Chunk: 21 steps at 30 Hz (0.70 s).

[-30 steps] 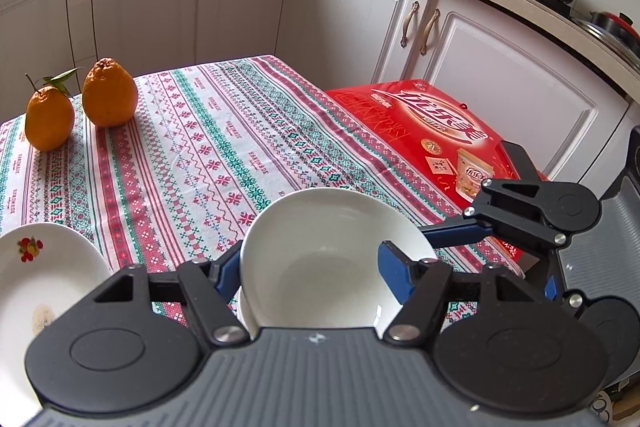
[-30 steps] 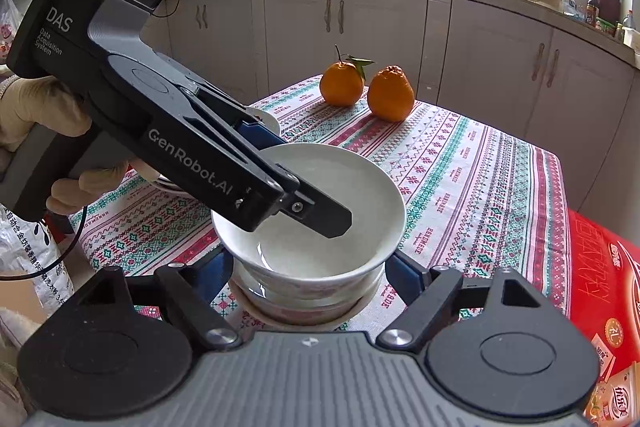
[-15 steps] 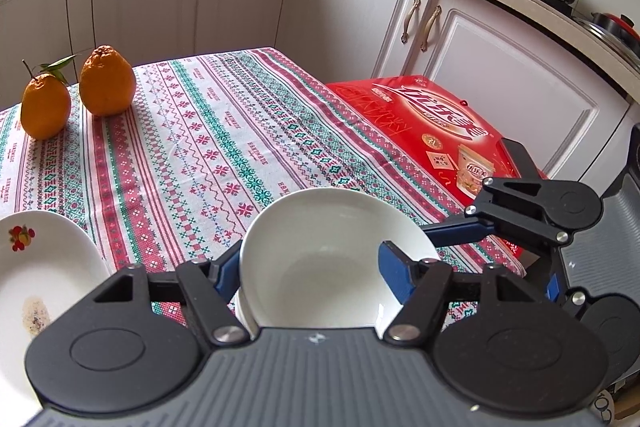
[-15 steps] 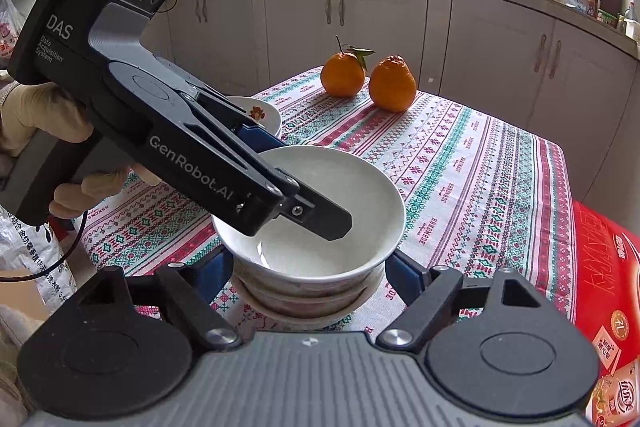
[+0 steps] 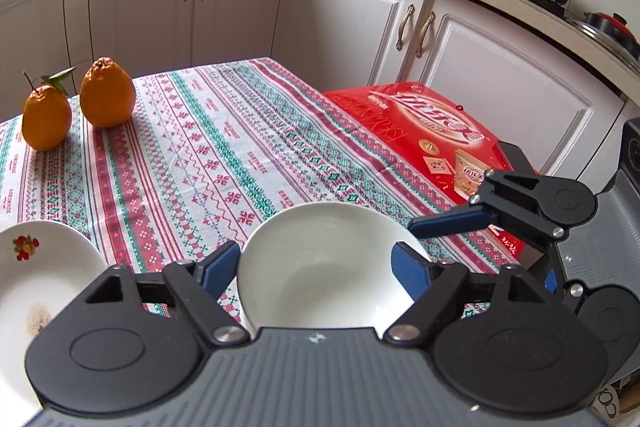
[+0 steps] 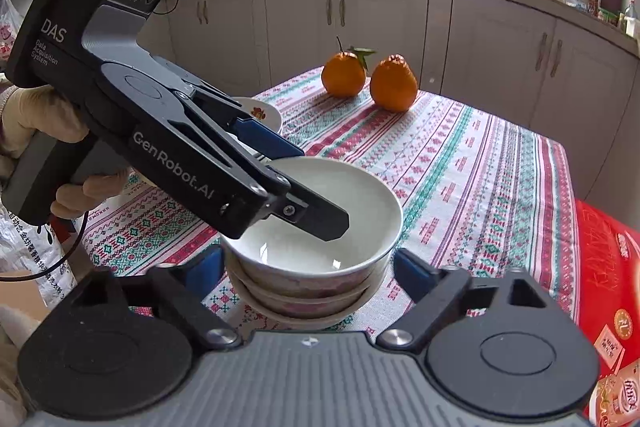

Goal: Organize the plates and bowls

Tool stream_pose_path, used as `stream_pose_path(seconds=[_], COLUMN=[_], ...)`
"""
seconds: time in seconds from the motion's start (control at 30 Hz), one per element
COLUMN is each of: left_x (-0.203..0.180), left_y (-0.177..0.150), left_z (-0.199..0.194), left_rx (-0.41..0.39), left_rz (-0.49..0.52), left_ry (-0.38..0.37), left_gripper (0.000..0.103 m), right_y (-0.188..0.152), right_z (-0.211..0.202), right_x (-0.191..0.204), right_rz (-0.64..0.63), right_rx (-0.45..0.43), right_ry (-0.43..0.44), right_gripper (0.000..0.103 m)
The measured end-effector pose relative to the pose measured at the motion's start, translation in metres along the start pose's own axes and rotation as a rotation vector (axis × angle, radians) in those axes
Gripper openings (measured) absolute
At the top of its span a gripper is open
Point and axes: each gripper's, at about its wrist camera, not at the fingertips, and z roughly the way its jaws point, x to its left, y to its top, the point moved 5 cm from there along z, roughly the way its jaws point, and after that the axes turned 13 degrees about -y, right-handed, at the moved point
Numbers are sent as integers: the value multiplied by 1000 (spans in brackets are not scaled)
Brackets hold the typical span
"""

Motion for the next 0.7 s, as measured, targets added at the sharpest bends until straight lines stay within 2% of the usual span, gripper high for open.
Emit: stream_pose_path(seconds=[0.1, 0.3, 0.37, 0.57, 0.7], left_x=[-4, -15, -17, -18, -15], left_y=[2, 0, -5, -29, -50], left_z=[-10, -36, -43, -63, -59], left_rx=[-26, -65, -59, -41, 20], left_rz=[31, 128, 164, 207, 239], left_ry=[9, 36, 61, 65, 78], left_gripper=[92, 97, 102, 102, 102], right_y=[3, 0, -2, -13, -22], right_z=[-5, -6, -7, -9, -5], right_x=[0, 0, 0, 0, 0], right_rz=[-5, -37, -53, -126, -182], right_rx=[-12, 1, 7, 34, 65], right_ry=[11, -2, -11, -25, -32], right_gripper=[103, 103, 103, 103, 103])
